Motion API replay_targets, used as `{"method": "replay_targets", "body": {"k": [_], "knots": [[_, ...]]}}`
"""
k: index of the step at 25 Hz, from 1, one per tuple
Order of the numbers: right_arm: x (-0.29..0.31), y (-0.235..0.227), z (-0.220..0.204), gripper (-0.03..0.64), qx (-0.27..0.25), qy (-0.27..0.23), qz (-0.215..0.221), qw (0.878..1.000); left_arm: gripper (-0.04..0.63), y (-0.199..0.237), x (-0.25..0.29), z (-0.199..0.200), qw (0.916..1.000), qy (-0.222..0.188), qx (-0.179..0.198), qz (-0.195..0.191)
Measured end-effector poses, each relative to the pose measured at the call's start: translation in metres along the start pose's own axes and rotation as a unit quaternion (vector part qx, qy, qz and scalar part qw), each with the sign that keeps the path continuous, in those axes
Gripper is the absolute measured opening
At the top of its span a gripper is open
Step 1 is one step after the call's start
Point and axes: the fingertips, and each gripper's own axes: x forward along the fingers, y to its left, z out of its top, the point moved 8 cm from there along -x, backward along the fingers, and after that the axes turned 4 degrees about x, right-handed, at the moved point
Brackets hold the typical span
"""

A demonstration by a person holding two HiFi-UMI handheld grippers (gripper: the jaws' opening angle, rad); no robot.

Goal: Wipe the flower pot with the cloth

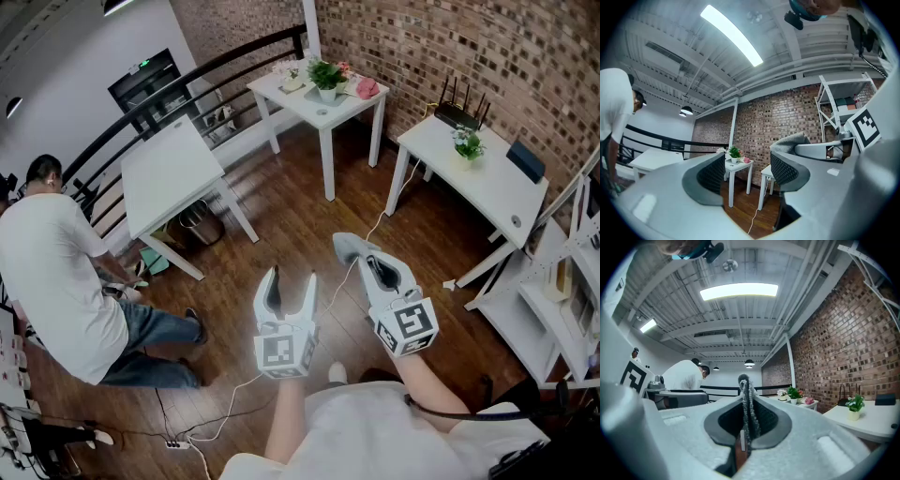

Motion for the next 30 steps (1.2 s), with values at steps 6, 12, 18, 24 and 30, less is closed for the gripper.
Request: {"method": "replay_targets", "body": {"k": [6, 12, 18, 24, 30], "knots": [[0.043, -0.010, -0.022, 0.003, 0.023, 0.029, -0.028, 0.999, 0.308, 0.031, 0.037, -0.014, 0.9996, 0.014, -0.008, -0.024], [0.077, -0.068, -0.033, 0.003, 0.021, 0.032, -0.076, 0.996, 0.308, 0.033, 0.113, -0.041, 0.9976, 0.026, -0.023, -0.059], [0.106, -0.165, -0.038, 0.003, 0.051, 0.017, -0.152, 0.987, 0.305, -0.001, 0.234, -0.054, 0.9884, 0.036, -0.017, -0.146], [0.138, -0.269, -0.015, 0.003, 0.049, -0.036, -0.227, 0.972, 0.293, -0.031, 0.365, -0.047, 0.9745, 0.025, 0.003, -0.223], [0.119, -0.345, -0.034, 0.003, 0.070, -0.036, -0.333, 0.940, 0.293, -0.084, 0.453, -0.066, 0.9488, 0.030, 0.009, -0.314]]}}
